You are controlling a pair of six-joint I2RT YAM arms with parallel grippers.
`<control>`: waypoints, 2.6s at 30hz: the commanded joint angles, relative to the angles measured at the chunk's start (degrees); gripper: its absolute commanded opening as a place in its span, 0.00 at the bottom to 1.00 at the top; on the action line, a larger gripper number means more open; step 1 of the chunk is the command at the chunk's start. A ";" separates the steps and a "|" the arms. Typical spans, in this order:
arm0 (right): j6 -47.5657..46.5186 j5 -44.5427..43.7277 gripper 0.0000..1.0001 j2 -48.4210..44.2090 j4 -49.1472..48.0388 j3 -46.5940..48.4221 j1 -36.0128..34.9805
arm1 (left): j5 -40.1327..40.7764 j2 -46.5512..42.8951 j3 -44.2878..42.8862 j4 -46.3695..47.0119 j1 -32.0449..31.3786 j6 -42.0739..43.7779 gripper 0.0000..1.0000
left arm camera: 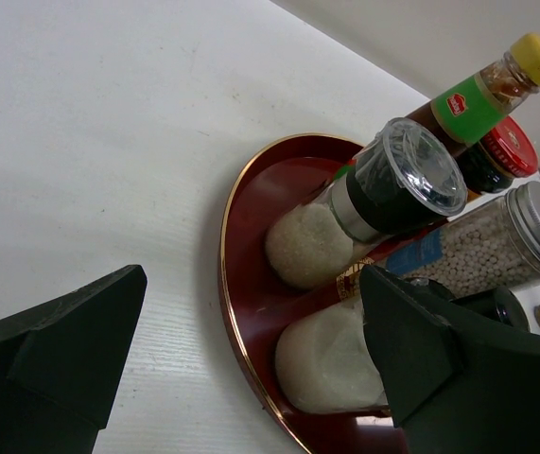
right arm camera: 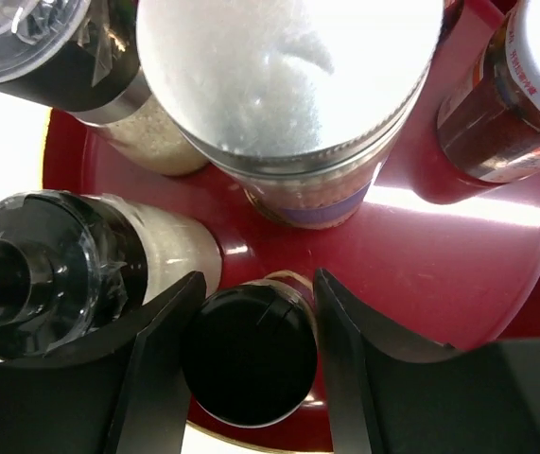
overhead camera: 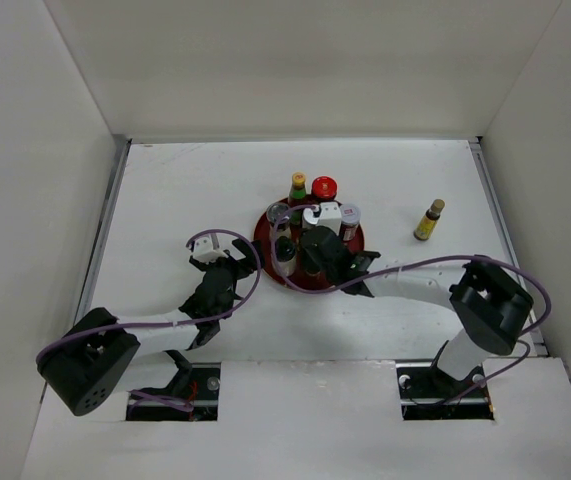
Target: Organize the condiment bottles
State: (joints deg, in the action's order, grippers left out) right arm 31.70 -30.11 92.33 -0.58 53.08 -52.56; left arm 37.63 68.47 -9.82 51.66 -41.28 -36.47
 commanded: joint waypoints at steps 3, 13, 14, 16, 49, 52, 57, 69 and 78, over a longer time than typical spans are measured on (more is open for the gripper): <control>0.82 -0.83 0.72 -2.76 -2.24 0.54 -0.57 | 0.17 -0.97 -1.34 2.22 0.45 -0.53 1.00; -0.41 -1.01 0.89 -23.85 2.78 -5.96 7.49 | -0.18 -0.97 -1.34 2.22 0.54 -0.62 1.00; -0.85 -1.09 0.89 -25.43 2.78 -6.41 10.56 | -0.19 -1.23 -1.25 2.22 0.37 -0.62 1.00; -2.25 -2.05 0.90 -28.16 2.08 -6.94 16.80 | 0.16 -1.32 -1.25 2.22 0.28 -0.62 1.00; -12.54 0.58 0.58 -8.75 2.95 2.55 46.71 | -0.36 -0.43 -1.51 2.22 0.19 -0.62 1.00; -12.72 0.58 0.51 -8.93 3.39 2.29 46.71 | 0.17 -0.62 -1.34 2.22 0.36 -0.62 1.00; -13.07 0.49 0.45 -7.87 4.71 2.30 46.71 | -0.19 -1.14 -1.25 2.22 0.19 -0.62 1.00; -11.58 -0.48 0.25 -22.44 4.53 -0.69 41.45 | -0.36 -0.44 -1.51 2.22 0.45 -0.53 1.00; -7.80 0.66 0.27 -27.30 2.44 -3.86 22.21 | 0.96 -2.28 -0.72 2.04 0.98 -0.71 1.00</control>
State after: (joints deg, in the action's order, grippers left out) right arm 21.32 -29.36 64.77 6.37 49.74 -27.11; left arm 37.76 68.25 -9.82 51.62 -40.75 -36.47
